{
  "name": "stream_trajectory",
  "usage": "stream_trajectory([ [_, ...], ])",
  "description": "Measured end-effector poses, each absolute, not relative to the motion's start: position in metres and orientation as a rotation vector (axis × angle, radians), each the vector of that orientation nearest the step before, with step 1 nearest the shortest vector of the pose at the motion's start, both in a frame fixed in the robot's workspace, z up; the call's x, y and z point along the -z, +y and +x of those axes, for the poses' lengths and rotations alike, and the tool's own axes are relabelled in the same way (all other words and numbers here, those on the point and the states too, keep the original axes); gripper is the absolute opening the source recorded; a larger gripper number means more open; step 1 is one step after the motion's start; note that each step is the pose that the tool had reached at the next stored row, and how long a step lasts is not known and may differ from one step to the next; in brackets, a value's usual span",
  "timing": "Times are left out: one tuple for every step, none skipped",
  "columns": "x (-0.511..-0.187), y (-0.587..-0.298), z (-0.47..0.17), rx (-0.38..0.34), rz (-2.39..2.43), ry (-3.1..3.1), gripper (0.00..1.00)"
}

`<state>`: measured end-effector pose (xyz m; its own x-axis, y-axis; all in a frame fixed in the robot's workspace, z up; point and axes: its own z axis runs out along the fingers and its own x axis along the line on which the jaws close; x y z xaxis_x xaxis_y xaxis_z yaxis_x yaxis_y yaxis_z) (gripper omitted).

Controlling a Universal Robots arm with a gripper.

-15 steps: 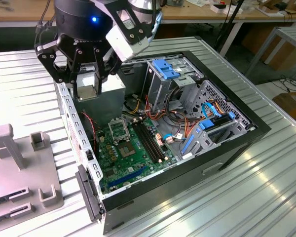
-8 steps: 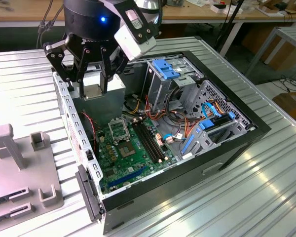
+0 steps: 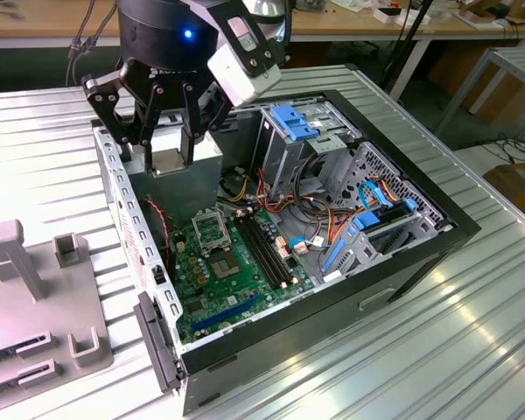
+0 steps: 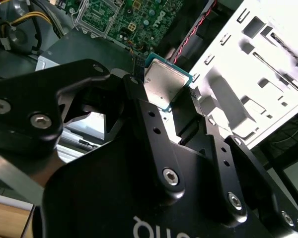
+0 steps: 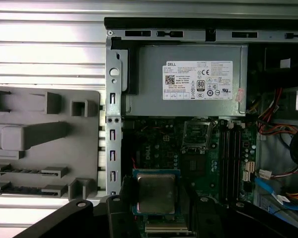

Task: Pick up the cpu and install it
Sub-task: 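Pick up the cpu and move it towards the insertion slot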

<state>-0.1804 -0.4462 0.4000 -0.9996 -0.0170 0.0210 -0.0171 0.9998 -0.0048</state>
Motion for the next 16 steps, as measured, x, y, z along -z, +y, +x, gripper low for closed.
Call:
stream_trajectory([
  [-0.400,-0.446,-0.180,-0.008,0.026,-3.121,0.47],
  [-0.400,-0.446,-0.179,-0.008,0.026,-3.120,0.47],
  [-0.400,-0.446,-0.178,-0.008,0.026,-3.120,0.47],
  [-0.400,-0.446,-0.178,-0.008,0.026,-3.121,0.47],
  [-0.400,-0.446,-0.177,-0.008,0.026,-3.121,0.47],
  [-0.400,-0.446,-0.176,-0.008,0.026,-3.121,0.47],
  [-0.400,-0.446,-0.176,-0.008,0.026,-3.121,0.47],
  [-0.400,-0.446,-0.174,-0.008,0.027,-3.121,0.47],
  [-0.400,-0.446,-0.174,-0.008,0.026,-3.121,0.47],
  [-0.400,-0.446,-0.172,-0.008,0.026,-3.120,0.47],
  [-0.400,-0.446,-0.171,-0.008,0.026,-3.121,0.47],
  [-0.400,-0.446,-0.170,-0.008,0.027,-3.121,0.47],
  [-0.400,-0.446,-0.169,-0.008,0.026,-3.121,0.47],
  [-0.400,-0.446,-0.168,-0.008,0.026,-3.120,0.47],
  [-0.400,-0.446,-0.167,-0.008,0.026,-3.121,0.47],
  [-0.400,-0.446,-0.166,-0.008,0.026,-3.120,0.47],
])
